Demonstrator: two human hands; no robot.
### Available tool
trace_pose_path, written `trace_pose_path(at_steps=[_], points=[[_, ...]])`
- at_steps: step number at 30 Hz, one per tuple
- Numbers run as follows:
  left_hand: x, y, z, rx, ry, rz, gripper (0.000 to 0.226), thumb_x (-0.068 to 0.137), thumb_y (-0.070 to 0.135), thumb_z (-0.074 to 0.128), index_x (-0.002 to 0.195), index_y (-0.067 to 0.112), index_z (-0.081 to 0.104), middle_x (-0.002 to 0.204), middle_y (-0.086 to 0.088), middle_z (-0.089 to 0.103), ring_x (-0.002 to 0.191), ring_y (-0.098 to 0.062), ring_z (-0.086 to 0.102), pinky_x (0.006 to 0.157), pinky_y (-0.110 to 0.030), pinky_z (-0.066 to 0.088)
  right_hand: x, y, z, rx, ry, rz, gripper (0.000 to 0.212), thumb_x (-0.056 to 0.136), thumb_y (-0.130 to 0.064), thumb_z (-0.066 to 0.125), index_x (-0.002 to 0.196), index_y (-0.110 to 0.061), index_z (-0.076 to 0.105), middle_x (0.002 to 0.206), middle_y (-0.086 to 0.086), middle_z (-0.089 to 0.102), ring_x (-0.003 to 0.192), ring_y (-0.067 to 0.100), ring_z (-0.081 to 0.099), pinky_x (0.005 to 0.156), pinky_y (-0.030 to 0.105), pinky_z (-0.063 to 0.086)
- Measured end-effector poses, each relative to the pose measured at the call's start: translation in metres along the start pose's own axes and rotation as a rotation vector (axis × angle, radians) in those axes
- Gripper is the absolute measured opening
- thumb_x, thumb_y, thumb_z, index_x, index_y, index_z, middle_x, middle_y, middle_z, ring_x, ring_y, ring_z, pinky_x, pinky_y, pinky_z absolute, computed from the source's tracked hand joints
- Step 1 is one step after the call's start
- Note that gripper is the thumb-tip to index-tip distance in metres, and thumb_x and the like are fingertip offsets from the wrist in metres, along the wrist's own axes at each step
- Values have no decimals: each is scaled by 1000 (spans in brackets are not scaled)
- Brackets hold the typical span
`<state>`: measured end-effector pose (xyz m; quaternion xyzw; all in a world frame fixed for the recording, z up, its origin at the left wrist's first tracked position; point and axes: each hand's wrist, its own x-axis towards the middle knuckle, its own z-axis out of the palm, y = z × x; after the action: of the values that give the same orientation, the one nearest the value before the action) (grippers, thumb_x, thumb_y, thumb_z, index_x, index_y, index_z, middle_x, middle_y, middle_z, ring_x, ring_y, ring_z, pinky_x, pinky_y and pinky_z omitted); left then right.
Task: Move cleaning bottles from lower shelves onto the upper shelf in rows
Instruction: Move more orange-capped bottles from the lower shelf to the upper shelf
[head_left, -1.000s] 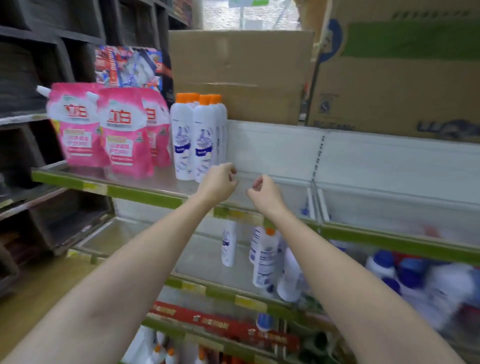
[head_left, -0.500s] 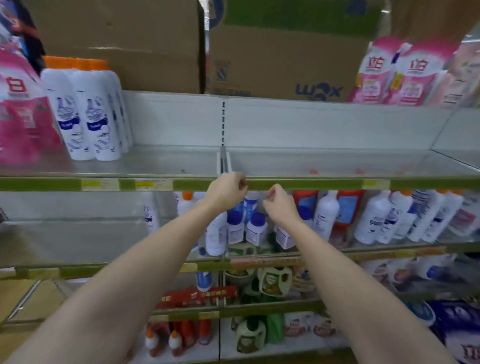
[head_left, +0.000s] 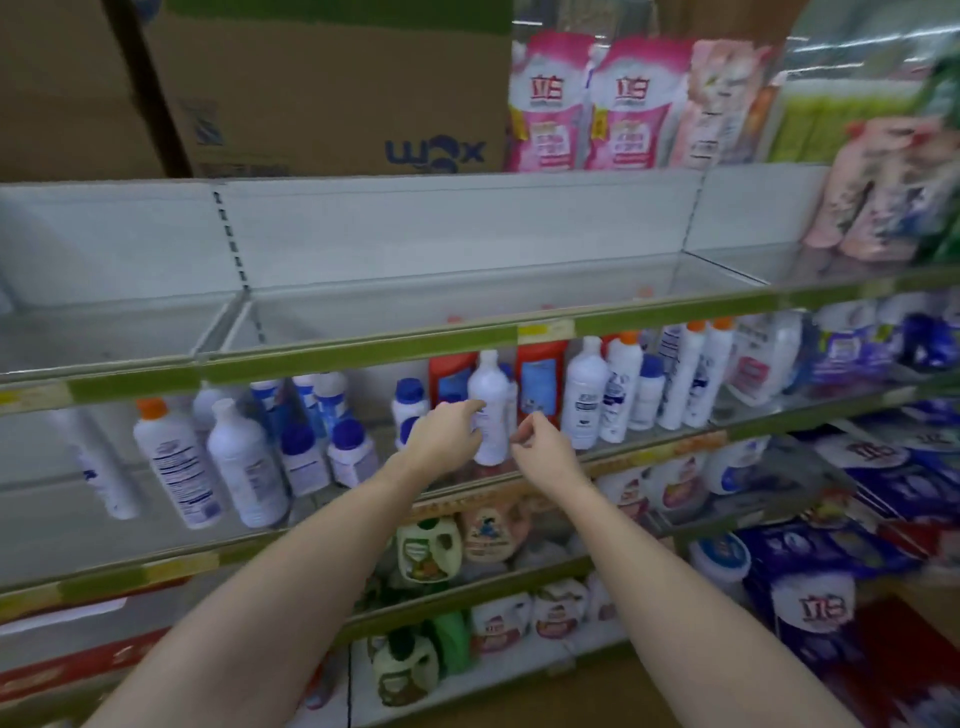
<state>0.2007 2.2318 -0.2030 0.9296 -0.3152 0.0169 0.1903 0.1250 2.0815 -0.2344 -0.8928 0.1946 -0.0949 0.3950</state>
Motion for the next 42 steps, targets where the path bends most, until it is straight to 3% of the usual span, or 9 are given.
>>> trace_pose_path(at_steps=[5,12,14,19,22,24,33,37,42], points=[[9,37,35,-72,-34,-29,49,97,19,50,146,21,46,109,-11,69,98,-31,63,59,-34,37,7,44,-28,-20,2,12,13,92,-16,61,100,-14,51,90,1,59,86,23,56,71,34,40],[38,57,58,-122,-86,-45,43,95,19,51,138,22,53,122,-6,67,106,-28,64,84,-41,54,39,70,-46,18,-18,66,12,93,-19,61,100,-21,52,92,-1,60,82,15,58,62,29,40],[54,60,67,-145,-102,-37,41,94,17,53,135,21,54,122,-3,67,107,-25,63,81,-37,51,47,76,-50,19,-4,98,11,94,-18,61,101,-21,52,94,-2,59,81,9,55,61,25,38],[99,69,95,-278,-174,-21,28,91,19,59,119,24,62,114,1,67,108,-22,64,91,-38,54,65,94,-64,-1,25,208,11,92,-16,63,96,-21,55,100,1,63,94,20,59,78,33,46],[128,75,117,-312,-184,-54,39,91,33,61,130,32,58,124,2,65,112,-23,62,97,-40,52,78,107,-77,-42,47,253,8,93,-18,61,97,-22,55,104,4,65,98,25,62,89,43,53],[142,81,129,-313,-187,-81,43,94,29,62,136,29,55,127,-2,64,111,-24,63,95,-41,53,89,116,-85,-70,61,262,10,93,-17,60,103,-17,58,108,7,65,101,27,62,93,46,53],[197,111,152,-387,-146,-38,30,95,14,57,124,14,62,113,-8,69,104,-26,64,89,-39,52,156,153,-122,-122,36,248,15,95,-20,63,105,-16,52,105,6,60,92,22,60,81,38,54],[216,131,151,-361,-199,-76,21,95,14,56,114,14,65,100,-2,65,98,-24,63,78,-34,49,195,161,-138,-123,4,220,30,95,-22,65,118,-12,49,121,11,58,105,28,59,90,42,51],[231,145,154,-345,-181,-180,20,92,10,54,106,10,68,98,-9,70,94,-26,66,86,-42,56,230,167,-144,-76,-40,104,54,91,-27,71,132,-5,44,133,17,48,118,38,53,88,40,44]])
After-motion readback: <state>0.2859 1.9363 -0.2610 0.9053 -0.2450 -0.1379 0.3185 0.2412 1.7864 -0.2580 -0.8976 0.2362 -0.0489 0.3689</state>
